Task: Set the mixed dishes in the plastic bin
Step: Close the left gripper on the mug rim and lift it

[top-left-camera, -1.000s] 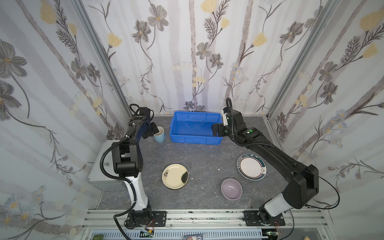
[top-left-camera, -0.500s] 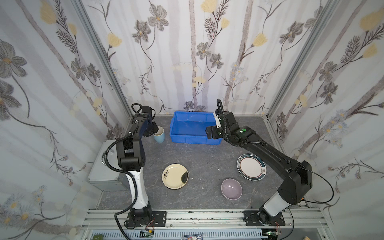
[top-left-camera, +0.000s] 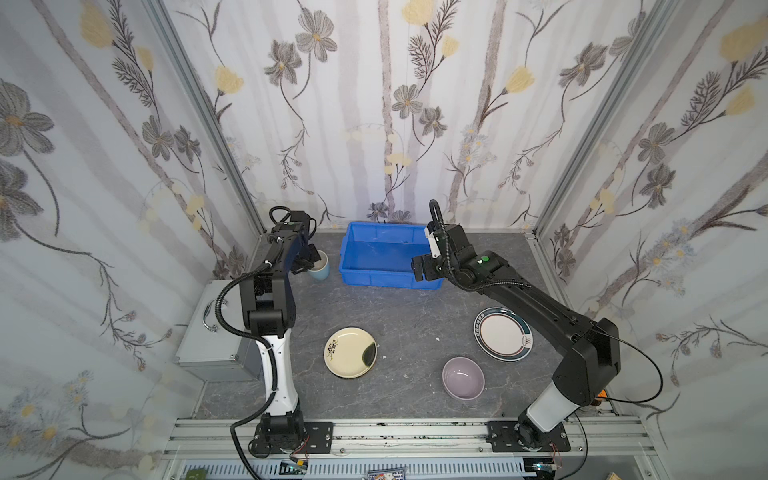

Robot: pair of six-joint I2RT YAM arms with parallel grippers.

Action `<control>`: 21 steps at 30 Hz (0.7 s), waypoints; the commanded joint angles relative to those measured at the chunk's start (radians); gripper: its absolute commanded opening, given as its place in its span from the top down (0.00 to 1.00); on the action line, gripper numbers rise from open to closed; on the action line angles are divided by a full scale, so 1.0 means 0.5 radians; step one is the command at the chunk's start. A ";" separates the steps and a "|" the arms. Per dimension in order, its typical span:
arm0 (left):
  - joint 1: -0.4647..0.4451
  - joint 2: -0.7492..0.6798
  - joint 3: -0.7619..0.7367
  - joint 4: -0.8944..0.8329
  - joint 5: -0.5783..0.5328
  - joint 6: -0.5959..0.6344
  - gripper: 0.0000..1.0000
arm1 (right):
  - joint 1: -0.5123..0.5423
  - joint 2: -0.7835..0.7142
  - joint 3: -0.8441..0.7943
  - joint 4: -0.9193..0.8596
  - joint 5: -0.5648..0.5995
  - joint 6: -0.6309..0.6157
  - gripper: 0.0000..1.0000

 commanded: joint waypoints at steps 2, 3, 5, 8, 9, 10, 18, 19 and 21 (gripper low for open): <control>-0.005 0.034 0.091 -0.099 -0.066 -0.035 1.00 | -0.003 -0.010 0.009 -0.005 0.019 -0.022 0.00; -0.007 0.038 0.113 -0.114 -0.068 -0.036 1.00 | -0.003 -0.014 0.006 -0.005 0.016 -0.026 0.00; -0.014 0.049 0.160 -0.147 -0.068 -0.035 1.00 | -0.002 -0.022 -0.004 -0.004 0.016 -0.028 0.00; -0.022 0.059 0.235 -0.207 -0.069 -0.036 1.00 | -0.002 -0.034 -0.025 -0.005 0.023 -0.035 0.00; -0.028 0.062 0.258 -0.223 -0.066 -0.036 1.00 | -0.002 -0.042 -0.033 -0.005 0.023 -0.035 0.00; -0.036 0.059 0.287 -0.244 -0.062 -0.036 1.00 | -0.004 -0.046 -0.036 -0.005 0.022 -0.035 0.00; -0.122 0.078 0.623 -0.484 -0.085 -0.022 1.00 | -0.007 -0.082 -0.102 0.014 0.002 -0.032 0.00; -0.143 0.089 0.698 -0.518 -0.097 -0.018 1.00 | -0.011 -0.092 -0.116 0.016 0.006 -0.024 0.00; -0.174 0.114 0.841 -0.589 -0.104 -0.018 1.00 | -0.023 -0.113 -0.147 0.019 -0.001 -0.011 0.00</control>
